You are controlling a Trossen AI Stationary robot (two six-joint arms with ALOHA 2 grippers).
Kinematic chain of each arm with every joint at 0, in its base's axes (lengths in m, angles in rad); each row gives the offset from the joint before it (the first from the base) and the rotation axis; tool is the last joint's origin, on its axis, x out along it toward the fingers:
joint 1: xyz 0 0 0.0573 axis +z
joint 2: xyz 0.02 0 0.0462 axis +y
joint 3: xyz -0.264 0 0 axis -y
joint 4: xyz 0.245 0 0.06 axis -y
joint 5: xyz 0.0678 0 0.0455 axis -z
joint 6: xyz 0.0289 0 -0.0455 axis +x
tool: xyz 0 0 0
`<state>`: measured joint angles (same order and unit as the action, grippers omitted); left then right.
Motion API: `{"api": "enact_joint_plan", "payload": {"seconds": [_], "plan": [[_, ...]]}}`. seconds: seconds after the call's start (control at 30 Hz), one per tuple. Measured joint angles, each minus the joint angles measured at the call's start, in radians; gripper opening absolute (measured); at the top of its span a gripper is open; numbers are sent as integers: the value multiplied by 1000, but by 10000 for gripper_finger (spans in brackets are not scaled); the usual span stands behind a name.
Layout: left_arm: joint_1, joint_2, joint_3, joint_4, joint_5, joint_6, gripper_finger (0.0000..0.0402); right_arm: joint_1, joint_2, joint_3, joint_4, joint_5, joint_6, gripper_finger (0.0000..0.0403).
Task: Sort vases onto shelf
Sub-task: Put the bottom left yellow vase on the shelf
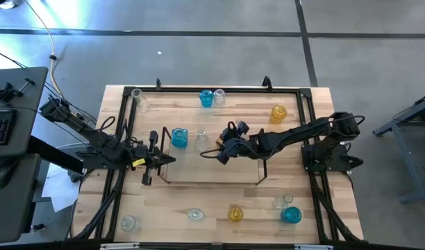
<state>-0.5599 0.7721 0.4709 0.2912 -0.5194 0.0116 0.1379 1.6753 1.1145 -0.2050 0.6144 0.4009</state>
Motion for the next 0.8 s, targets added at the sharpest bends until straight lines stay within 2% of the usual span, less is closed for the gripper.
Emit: {"api": "enact_joint_plan", "payload": {"seconds": [0.3, 0.43, 0.57, 0.7, 0.8], "plan": [[0, 0, 0, 19, -2, -3, 1, 0, -1, 1, 43, 3, -42, 236], [0, 0, 0, 23, -66, -2, 1, 0, -2, 1, 90, 10, -74, 236], [0, -3, 0, 23, -78, -2, 1, 4, -2, 37, 86, 11, -105, 236], [1, -4, 0, 24, -79, -7, 1, 24, -2, 98, 40, 12, -156, 236], [1, -6, 0, 24, -82, -8, 1, 50, -2, 178, -91, 31, -175, 236]]}}
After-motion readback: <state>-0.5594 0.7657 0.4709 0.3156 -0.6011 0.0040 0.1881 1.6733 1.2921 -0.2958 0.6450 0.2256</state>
